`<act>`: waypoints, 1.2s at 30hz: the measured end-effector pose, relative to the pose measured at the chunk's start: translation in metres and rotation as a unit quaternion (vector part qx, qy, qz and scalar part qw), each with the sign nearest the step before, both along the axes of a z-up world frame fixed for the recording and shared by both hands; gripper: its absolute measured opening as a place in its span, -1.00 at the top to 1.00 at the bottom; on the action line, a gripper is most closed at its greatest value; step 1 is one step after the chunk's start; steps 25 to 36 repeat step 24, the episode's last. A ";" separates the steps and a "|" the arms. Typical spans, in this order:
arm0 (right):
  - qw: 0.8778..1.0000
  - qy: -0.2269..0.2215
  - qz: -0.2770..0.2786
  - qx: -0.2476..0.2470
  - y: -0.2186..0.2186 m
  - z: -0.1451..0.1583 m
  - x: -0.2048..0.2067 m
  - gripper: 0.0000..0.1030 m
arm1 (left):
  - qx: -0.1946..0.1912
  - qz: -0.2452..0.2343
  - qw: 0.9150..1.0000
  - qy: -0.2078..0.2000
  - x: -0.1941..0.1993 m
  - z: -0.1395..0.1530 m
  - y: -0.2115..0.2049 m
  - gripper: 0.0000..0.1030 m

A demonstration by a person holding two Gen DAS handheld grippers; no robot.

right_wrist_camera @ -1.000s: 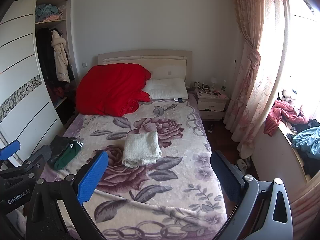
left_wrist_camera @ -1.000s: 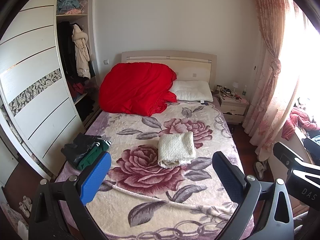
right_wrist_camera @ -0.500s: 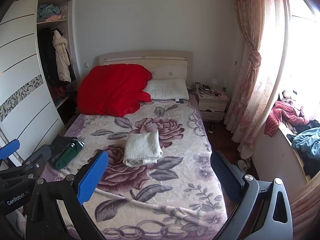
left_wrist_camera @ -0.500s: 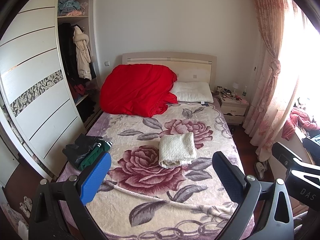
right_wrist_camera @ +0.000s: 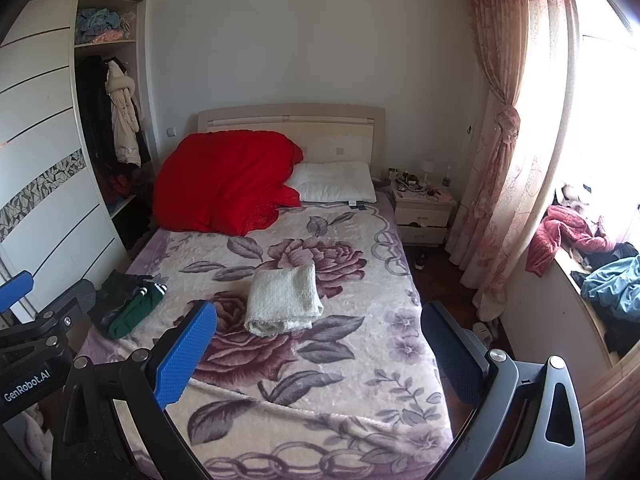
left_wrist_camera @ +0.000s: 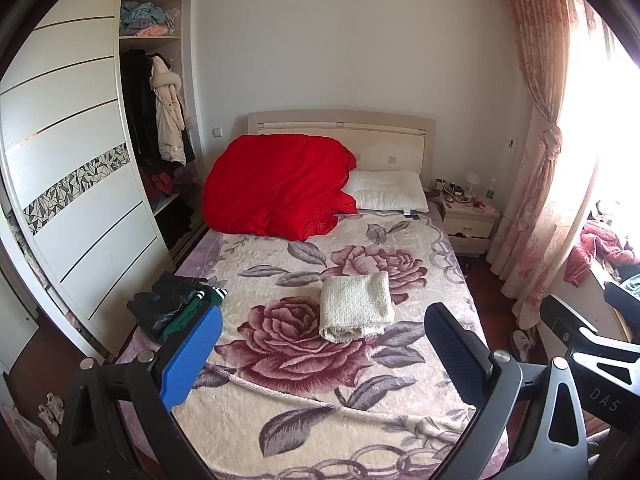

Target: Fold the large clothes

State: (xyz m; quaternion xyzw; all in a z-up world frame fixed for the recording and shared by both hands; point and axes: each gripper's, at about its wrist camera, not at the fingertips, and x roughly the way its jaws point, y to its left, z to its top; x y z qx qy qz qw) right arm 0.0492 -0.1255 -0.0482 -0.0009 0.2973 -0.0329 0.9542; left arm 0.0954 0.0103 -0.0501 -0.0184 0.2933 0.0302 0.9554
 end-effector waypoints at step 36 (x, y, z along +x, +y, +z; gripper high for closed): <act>1.000 -0.002 0.003 0.002 0.000 0.001 0.004 -1.00 | 0.005 0.003 1.000 -0.004 0.002 0.003 0.002 -1.00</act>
